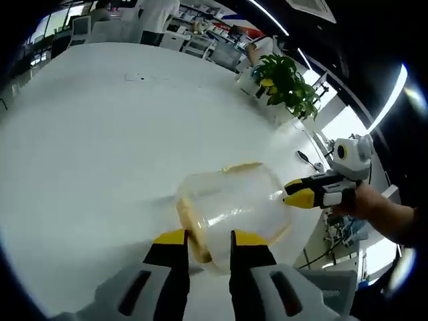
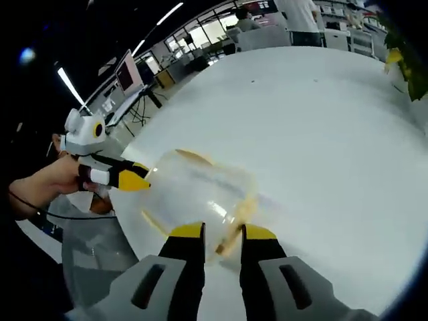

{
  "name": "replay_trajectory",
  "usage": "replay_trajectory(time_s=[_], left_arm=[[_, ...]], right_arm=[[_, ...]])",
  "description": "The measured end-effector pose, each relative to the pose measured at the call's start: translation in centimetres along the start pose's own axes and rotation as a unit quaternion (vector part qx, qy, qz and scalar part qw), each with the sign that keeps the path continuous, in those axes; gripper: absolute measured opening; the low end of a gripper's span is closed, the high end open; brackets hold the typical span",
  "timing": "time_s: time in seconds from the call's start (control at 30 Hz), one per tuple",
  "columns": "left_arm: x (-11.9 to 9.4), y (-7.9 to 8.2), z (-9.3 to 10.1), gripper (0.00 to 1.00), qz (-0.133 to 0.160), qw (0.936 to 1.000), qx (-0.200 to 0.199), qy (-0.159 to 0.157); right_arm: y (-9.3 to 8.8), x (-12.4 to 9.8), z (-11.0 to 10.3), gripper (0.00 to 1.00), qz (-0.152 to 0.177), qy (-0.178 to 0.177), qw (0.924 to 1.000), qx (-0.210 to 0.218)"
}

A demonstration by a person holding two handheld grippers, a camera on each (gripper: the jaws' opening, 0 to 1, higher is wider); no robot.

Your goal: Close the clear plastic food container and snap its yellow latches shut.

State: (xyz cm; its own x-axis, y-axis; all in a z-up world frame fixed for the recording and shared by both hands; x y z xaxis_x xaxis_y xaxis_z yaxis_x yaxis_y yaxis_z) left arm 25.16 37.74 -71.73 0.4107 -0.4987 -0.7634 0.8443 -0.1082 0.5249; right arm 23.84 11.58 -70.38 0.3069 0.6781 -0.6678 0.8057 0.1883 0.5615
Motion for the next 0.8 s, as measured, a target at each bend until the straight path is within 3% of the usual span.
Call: replay_trajectory(time_s=[0.27,0.57,0.63,0.67,0.73,0.8], left_arm=[[0.0,0.5,0.4,0.17,-0.027,0.9996,0.011,0.003],[-0.4,0.3,0.5,0.21,-0.031,0.9991,0.028,-0.006],[-0.7,0.7,0.5,0.23,-0.026,0.9964,0.080,0.004],[-0.9,0.8,0.7,0.24,-0.024,0.9940,0.106,0.015],[-1.3,1.3,1.4,0.28,-0.009,0.9815,0.185,0.049],[-1.6,1.6,2.2,0.31,0.009,0.9699,0.237,0.057]], right_arm=[[0.0,-0.1,0.7,0.17,-0.015,0.016,0.9998,-0.004],[0.0,-0.2,1.4,0.20,-0.020,0.032,0.9993,0.003],[0.1,-0.2,1.5,0.20,-0.020,0.037,0.9990,-0.013],[0.3,-0.3,1.4,0.20,-0.023,0.037,0.9978,-0.049],[0.6,-0.5,1.3,0.19,-0.031,0.029,0.9953,-0.087],[1.1,-0.7,1.3,0.15,-0.043,0.022,0.9892,-0.139]])
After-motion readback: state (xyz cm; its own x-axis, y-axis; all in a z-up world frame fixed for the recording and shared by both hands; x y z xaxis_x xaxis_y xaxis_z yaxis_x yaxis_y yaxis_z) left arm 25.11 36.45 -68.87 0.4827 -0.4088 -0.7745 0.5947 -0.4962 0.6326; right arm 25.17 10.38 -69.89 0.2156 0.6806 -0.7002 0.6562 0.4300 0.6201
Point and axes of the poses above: the point that each gripper's makers call its tool centre point, and the gripper's own axes: x roughly forward along the fingers, z roughly to its right, y roughly out of its top, the point moved 10 cm from there along -x, roughly backward along the fingers, and after that the axes turned 6 degrees about y, right-handed, at the moved point
